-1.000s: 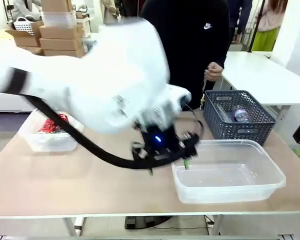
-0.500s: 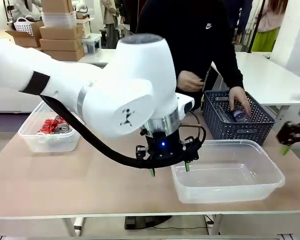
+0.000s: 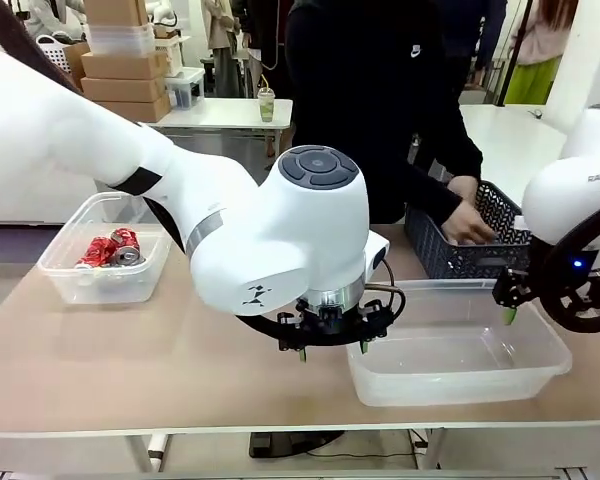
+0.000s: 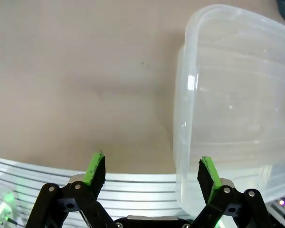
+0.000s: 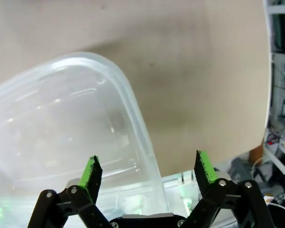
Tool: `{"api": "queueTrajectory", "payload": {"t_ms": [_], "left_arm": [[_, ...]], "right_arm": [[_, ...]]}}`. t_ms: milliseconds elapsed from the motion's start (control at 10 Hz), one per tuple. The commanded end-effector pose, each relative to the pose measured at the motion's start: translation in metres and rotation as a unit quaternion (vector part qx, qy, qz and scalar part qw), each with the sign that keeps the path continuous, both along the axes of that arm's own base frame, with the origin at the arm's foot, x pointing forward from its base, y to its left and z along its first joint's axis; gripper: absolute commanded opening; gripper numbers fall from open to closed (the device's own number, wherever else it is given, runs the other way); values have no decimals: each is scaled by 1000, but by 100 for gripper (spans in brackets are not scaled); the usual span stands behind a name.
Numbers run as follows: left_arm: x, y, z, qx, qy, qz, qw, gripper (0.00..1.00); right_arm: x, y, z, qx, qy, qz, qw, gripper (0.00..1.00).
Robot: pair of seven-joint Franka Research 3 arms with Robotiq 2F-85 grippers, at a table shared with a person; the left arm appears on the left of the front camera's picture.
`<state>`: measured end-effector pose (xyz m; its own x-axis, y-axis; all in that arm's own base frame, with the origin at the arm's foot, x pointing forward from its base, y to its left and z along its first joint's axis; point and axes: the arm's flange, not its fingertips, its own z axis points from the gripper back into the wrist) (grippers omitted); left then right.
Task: Sort the waste into each basket.
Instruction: Pick up the Organizing box on the right side of the table and lift it.
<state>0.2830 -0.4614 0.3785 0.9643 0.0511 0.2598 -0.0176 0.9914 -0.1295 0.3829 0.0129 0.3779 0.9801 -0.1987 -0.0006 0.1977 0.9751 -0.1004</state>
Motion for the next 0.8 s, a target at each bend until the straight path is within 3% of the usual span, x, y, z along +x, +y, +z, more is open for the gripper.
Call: {"api": "queueTrajectory", "payload": {"t_ms": [0,100,200,300,400,500,600,700], "left_arm": [[6,-20,-16,-1,-4,13,1000,100],[6,-19,-19,1,-15,12,1000,68],[6,-19,-19,0,-14,7,1000,40],[5,-18,-18,1,-19,7,1000,8],[5,-17,-17,-1,-21,9,1000,0],[5,-16,-16,1,-23,11,1000,0],[5,-16,-16,0,-24,11,1000,0],[4,-16,-16,2,-23,10,1000,3]], "right_arm": [[-2,5,-10,-24,-21,-16,999,100],[-4,5,-13,-24,-27,-22,999,43],[-6,5,-13,-11,-27,-18,999,41],[-6,4,-14,-5,-20,-14,1000,0],[-5,4,-16,-1,-12,-7,1000,0],[-5,4,-17,-1,-7,-3,1000,0],[-5,4,-16,16,3,15,1000,14],[-5,4,-17,29,10,29,999,4]]}}
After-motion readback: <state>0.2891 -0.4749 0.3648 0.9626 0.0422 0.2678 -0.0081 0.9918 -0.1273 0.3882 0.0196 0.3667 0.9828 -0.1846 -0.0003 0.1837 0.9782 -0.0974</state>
